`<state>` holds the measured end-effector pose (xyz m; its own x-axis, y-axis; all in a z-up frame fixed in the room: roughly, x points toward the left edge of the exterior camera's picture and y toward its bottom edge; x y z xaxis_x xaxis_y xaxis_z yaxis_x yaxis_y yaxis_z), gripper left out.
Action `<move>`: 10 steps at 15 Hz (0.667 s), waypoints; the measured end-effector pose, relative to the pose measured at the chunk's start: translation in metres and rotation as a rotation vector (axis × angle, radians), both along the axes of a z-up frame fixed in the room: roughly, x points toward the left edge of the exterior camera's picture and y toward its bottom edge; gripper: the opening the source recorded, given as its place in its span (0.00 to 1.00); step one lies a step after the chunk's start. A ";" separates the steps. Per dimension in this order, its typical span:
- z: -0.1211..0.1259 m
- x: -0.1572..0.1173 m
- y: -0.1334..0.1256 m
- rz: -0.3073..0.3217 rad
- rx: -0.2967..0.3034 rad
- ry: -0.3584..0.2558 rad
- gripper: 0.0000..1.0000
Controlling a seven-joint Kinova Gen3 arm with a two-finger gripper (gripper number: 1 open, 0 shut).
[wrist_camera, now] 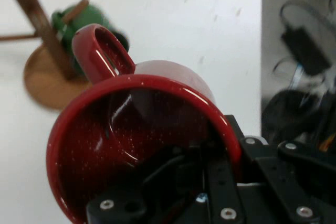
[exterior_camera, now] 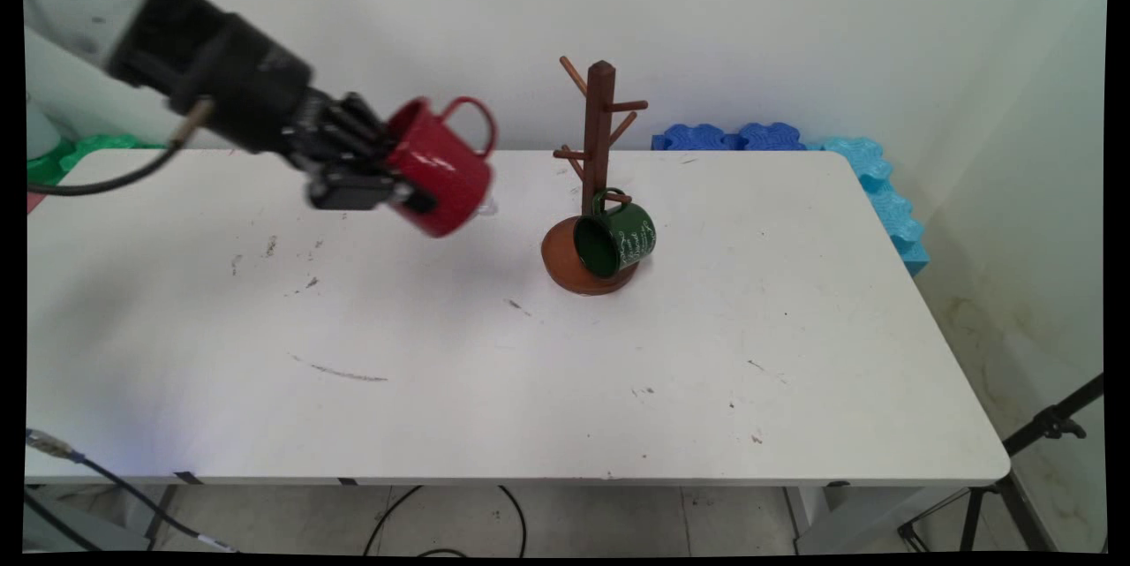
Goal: Place the picked object on the table
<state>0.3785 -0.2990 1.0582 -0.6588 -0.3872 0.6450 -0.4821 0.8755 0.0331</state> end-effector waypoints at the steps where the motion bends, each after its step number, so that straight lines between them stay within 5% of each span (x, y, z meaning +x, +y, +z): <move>1: 0.000 0.011 0.001 -0.009 -0.006 -0.047 0.00; 4: -0.009 0.038 -0.001 -0.022 0.000 -0.181 0.00; 10: -0.051 0.061 -0.019 -0.069 0.034 -0.320 0.00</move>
<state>0.4394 -0.3176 1.0077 -0.8517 -0.3521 0.3882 -0.4120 0.9076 -0.0807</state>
